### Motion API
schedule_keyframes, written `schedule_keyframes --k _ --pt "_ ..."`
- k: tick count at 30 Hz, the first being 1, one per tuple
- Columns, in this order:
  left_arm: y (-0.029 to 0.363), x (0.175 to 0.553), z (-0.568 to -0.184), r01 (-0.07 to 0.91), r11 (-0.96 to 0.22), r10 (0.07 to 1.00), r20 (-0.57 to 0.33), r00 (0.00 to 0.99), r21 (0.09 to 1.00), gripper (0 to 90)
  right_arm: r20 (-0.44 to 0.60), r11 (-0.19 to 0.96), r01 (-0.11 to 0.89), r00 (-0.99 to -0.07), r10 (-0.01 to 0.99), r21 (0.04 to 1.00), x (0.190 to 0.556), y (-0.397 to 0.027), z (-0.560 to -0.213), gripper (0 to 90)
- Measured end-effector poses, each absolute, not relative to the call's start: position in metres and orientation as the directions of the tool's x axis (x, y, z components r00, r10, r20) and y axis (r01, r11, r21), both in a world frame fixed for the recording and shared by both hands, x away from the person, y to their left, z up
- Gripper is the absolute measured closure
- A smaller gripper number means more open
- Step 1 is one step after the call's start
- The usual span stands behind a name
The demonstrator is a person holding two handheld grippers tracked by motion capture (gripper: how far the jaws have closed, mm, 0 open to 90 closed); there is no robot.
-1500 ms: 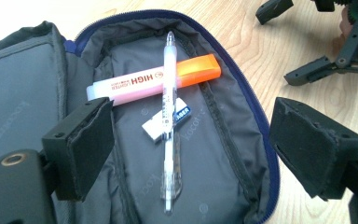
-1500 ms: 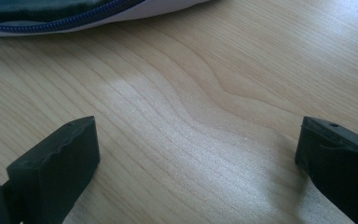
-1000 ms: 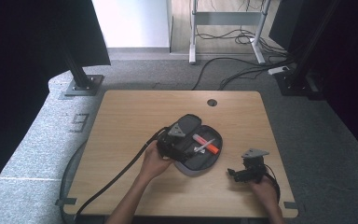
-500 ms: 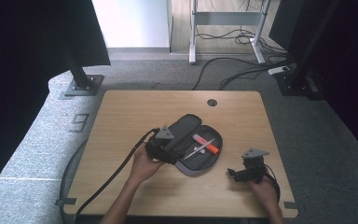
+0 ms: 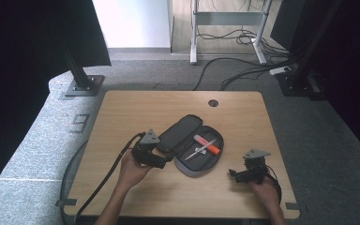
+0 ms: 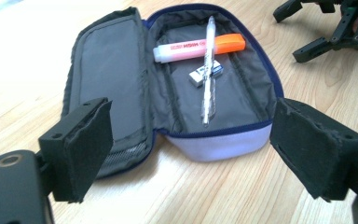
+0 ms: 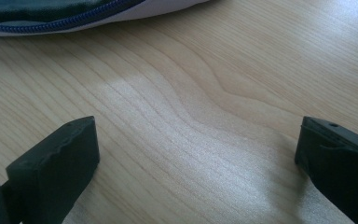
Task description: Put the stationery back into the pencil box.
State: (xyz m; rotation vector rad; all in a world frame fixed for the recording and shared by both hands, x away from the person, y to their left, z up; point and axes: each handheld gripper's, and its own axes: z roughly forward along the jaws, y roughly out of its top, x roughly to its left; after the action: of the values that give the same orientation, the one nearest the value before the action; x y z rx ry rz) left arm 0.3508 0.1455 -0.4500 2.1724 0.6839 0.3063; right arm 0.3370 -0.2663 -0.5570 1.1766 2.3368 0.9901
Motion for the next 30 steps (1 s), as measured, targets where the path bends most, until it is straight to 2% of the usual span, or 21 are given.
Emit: schedule_keyframes --k 8,19,30 --pt "0.162 0.345 -0.466 0.385 -0.52 0.595 0.0 0.803 0.763 8.3 0.007 0.413 0.563 -0.598 0.801 0.716 0.337 -0.266 -0.557 0.0" --pt "0.183 0.338 -0.494 0.428 -0.484 0.612 -0.056 0.789 0.763 6.0 0.007 0.413 0.563 -0.598 0.802 0.716 0.337 -0.266 -0.557 0.0" --pt "0.19 0.336 -0.535 0.464 -0.525 0.619 -0.055 0.784 0.713 0.0 0.007 0.413 0.563 -0.598 0.802 0.716 0.337 -0.266 -0.557 0.0"
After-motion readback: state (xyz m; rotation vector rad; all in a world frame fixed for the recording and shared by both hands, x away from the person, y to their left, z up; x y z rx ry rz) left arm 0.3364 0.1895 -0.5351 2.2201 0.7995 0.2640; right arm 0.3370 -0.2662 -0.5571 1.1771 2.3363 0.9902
